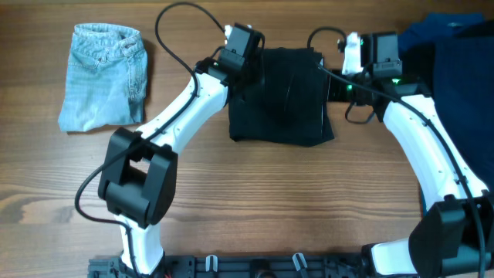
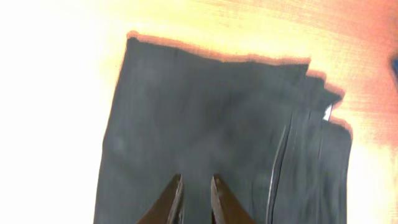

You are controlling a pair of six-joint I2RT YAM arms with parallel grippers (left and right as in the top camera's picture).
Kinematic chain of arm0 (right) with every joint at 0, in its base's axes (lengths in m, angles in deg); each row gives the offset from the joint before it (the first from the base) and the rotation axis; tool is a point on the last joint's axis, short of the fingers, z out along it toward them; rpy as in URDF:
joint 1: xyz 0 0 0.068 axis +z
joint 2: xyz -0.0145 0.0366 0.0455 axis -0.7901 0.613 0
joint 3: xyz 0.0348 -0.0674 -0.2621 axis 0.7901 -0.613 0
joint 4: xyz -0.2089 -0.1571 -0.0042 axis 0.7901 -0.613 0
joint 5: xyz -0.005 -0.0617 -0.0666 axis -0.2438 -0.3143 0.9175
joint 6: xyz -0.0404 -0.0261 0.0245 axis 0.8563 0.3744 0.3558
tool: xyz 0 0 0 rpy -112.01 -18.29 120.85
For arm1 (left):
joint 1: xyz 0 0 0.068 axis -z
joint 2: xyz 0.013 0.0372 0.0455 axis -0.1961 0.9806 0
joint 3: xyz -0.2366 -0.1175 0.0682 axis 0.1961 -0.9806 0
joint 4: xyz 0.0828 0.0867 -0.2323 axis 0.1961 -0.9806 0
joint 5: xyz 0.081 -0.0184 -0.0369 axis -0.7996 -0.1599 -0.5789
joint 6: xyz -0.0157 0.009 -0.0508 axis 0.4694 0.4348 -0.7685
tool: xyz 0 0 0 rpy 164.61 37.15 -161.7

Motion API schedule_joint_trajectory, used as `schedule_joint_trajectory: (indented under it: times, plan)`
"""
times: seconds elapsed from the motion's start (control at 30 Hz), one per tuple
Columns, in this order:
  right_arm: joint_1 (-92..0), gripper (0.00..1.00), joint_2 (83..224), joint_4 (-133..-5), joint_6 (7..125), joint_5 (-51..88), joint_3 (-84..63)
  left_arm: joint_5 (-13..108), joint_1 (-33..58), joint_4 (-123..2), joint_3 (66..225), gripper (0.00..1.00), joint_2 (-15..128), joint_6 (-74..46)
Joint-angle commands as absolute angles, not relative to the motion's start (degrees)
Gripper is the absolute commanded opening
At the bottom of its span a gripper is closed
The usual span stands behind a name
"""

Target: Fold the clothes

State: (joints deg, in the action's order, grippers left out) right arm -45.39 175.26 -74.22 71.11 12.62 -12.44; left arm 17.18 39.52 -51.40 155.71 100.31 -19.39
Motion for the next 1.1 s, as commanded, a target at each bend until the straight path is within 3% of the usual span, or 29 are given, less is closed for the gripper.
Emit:
schedule_joint_trajectory:
  times: [0.0,0.37,0.6,0.77,0.87,0.93,1.07]
  plan:
    - [-45.1,0.04,177.8,-74.5,70.7,11.7,-17.2,15.4,37.1,-44.8,155.7,0.17,104.6,-18.6]
    - [-45.0,0.04,182.5,-66.9,69.1,8.0,-29.7,16.0,35.5,-32.6,155.8,0.19,115.8,-20.0]
    - [-45.0,0.04,182.7,-66.7,59.3,18.2,-33.3,16.2,35.2,-30.9,155.8,0.19,121.7,-20.0]
    - [-45.0,0.05,183.0,-66.0,58.6,19.4,-33.5,16.3,34.6,-30.7,156.6,0.18,119.9,-19.8]
    - [-45.0,0.04,183.0,-65.8,58.7,19.4,-33.5,16.2,34.4,-32.8,158.0,0.2,113.4,-18.0]
    - [-45.0,0.04,183.0,-65.8,58.7,19.4,-33.5,16.2,33.9,-36.2,158.1,0.26,107.8,-18.1]
    - [-45.0,0.05,183.0,-65.8,58.7,19.3,-33.5,16.3,32.7,-52.0,158.1,0.32,98.4,-19.0]
